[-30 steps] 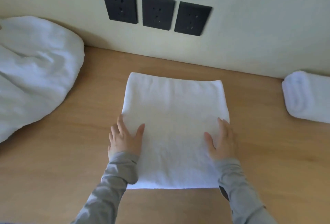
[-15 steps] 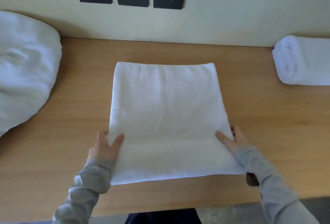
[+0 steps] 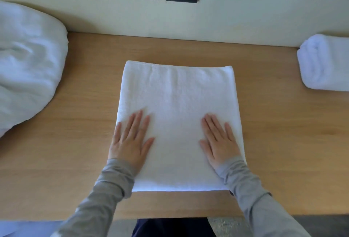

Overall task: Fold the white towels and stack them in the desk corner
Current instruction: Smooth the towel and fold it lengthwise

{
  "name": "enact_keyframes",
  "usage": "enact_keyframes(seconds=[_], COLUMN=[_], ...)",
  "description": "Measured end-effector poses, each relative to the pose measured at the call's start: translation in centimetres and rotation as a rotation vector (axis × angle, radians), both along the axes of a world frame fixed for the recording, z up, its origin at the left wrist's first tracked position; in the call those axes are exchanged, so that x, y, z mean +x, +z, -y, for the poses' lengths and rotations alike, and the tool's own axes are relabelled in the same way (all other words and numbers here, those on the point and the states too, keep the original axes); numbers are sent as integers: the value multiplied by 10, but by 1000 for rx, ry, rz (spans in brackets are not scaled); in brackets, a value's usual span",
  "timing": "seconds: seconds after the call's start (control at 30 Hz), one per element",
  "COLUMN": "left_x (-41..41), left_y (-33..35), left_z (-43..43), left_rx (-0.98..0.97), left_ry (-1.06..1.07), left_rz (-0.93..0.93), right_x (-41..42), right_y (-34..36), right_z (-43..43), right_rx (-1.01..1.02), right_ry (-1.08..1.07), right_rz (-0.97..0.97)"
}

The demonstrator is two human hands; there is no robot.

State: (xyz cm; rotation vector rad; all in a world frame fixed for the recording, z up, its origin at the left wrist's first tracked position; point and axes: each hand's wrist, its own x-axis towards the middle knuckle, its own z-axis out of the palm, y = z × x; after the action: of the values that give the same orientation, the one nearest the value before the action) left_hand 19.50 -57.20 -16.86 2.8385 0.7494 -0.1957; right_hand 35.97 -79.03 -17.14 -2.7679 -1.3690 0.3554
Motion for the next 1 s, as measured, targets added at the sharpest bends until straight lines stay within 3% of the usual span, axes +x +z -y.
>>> enact_keyframes(seconds=[0.2,0.37,0.5,0.63,0.7,0.77,0.87,1.0], left_x=[-13,-49,-80,-77,-74,-71,-57,-28], left_y=[8,21,21,24,27,35,68,104], left_z=[-13,-3,-22,-42,-45,-49,-58,-86], left_rx=[-25,-50,-79,-63,-131,-304,-546,-813], left_ry=[-29,-521,-584,-631,-585,-398,-40,85], left_rz=[-53,-31,-104,-59,58,141,112,110], right_x=[14,-8,-9,8,12,19,34,67], right_y=[10,29,34,32,32,40,67,104], right_z=[16,49,83,91,91,89,79,63], right_rx=[-67,-92,-174,31,148,217,195,383], right_ry=[10,340,440,400,312,160,-90,-283], right_rz=[-36,-69,-47,-59,-136,-269,-493,-761])
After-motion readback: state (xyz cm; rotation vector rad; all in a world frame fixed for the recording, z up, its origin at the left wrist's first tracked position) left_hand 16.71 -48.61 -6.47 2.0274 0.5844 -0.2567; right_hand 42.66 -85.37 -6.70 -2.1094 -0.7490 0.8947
